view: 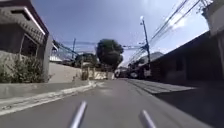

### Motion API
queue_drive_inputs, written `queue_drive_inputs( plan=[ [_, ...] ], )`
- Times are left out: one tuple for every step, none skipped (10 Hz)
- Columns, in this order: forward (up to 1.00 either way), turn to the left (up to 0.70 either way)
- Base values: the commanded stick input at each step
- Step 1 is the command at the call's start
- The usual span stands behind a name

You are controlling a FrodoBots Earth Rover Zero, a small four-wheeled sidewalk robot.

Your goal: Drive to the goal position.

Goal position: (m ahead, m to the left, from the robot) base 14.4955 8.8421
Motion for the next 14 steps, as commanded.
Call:
queue_drive_inputs(
  plan=[
    [0.7, 0.0],
    [0.7, 0.0],
    [0.7, 0.0],
    [0.7, -0.13],
    [0.7, -0.26],
    [0.7, -0.34],
    [0.7, -0.35],
    [0.7, -0.3],
    [0.7, -0.21],
    [0.7, -0.11],
    [0.7, -0.05],
    [0.7, -0.05],
    [0.7, -0.05],
    [0.7, -0.05]
  ],
)
